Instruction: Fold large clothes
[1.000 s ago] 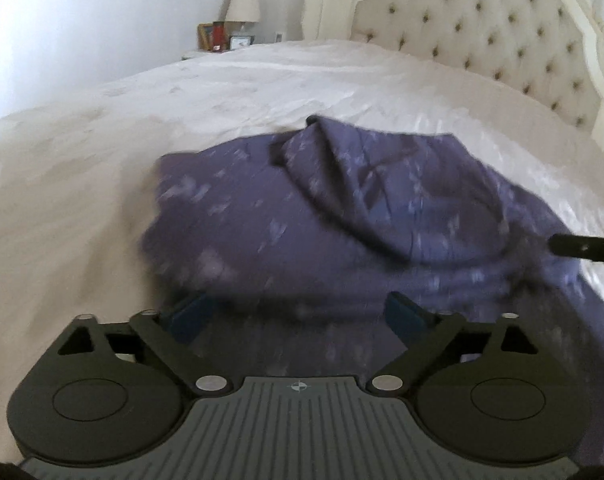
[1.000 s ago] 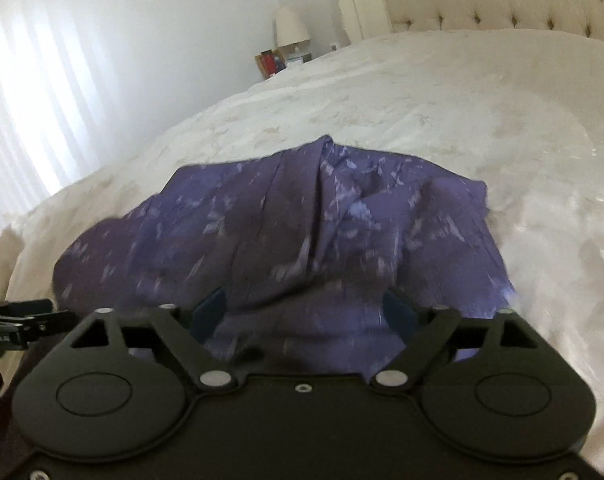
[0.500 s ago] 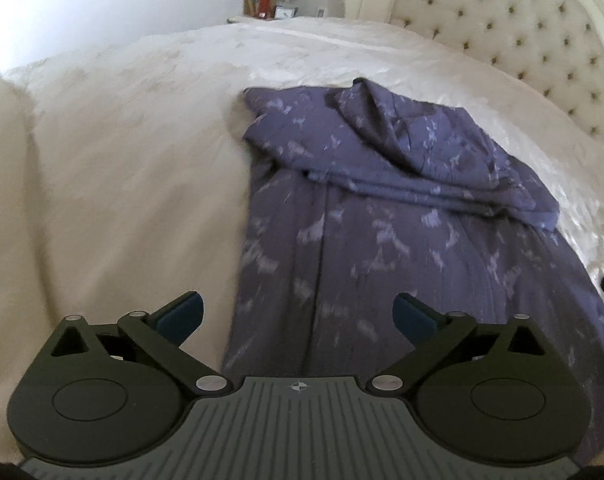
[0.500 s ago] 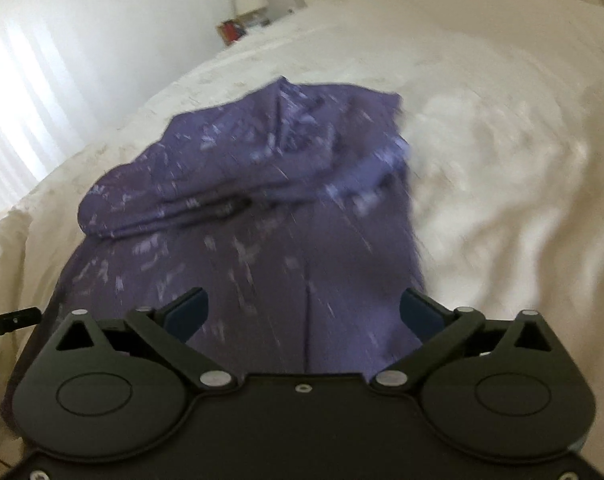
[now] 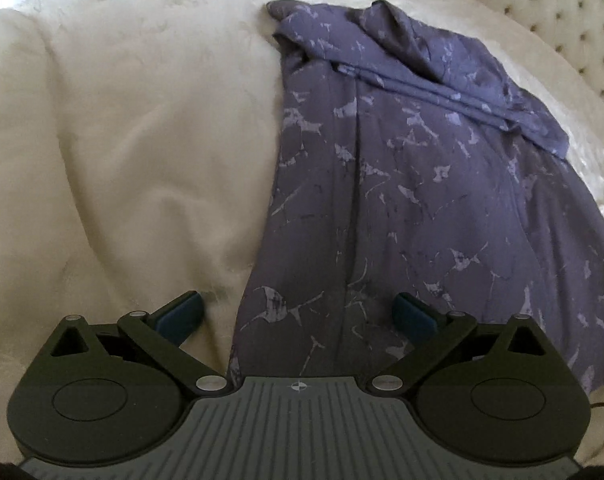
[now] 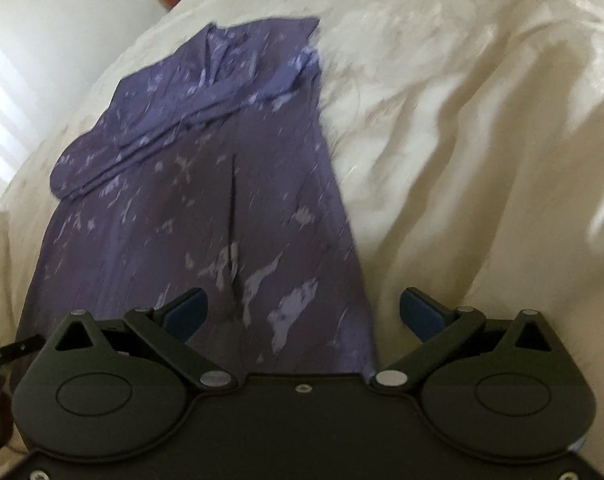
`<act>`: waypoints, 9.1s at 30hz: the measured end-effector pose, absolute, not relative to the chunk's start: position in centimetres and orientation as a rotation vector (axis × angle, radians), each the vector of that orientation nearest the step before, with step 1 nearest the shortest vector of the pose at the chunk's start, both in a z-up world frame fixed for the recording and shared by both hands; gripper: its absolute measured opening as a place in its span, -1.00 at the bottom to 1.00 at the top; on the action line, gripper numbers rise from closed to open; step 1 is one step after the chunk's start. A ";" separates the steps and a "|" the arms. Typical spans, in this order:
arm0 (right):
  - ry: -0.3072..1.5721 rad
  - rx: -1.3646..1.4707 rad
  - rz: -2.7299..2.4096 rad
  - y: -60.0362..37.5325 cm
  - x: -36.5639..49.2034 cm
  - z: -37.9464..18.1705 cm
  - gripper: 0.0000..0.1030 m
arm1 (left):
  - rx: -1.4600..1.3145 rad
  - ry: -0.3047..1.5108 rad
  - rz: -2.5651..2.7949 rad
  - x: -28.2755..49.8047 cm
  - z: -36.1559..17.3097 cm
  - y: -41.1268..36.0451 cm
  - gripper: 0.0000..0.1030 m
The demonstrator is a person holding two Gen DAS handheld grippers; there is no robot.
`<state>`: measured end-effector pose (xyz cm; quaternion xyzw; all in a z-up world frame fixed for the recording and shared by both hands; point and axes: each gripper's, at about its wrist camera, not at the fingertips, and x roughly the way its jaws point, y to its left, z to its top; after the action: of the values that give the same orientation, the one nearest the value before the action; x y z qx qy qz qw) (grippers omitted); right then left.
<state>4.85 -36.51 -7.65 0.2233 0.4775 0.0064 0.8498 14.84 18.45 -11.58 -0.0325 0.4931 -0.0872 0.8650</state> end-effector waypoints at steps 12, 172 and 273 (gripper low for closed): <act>1.105 0.518 0.124 -35.9 5.3 -10.3 1.00 | -0.058 1.045 -0.181 15.0 -12.4 18.2 1.00; 0.735 0.791 0.223 -38.9 24.8 -12.3 1.00 | -0.342 0.851 -0.280 33.9 -10.5 15.2 0.99; 0.852 0.861 0.311 -40.3 11.4 -11.9 1.00 | 0.058 0.777 -0.251 22.6 -3.4 -1.6 0.57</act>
<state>11.44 -40.33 -11.92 0.4028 0.3986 0.1454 0.8110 22.56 -1.61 -3.42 0.0281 0.3779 -0.1221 0.9173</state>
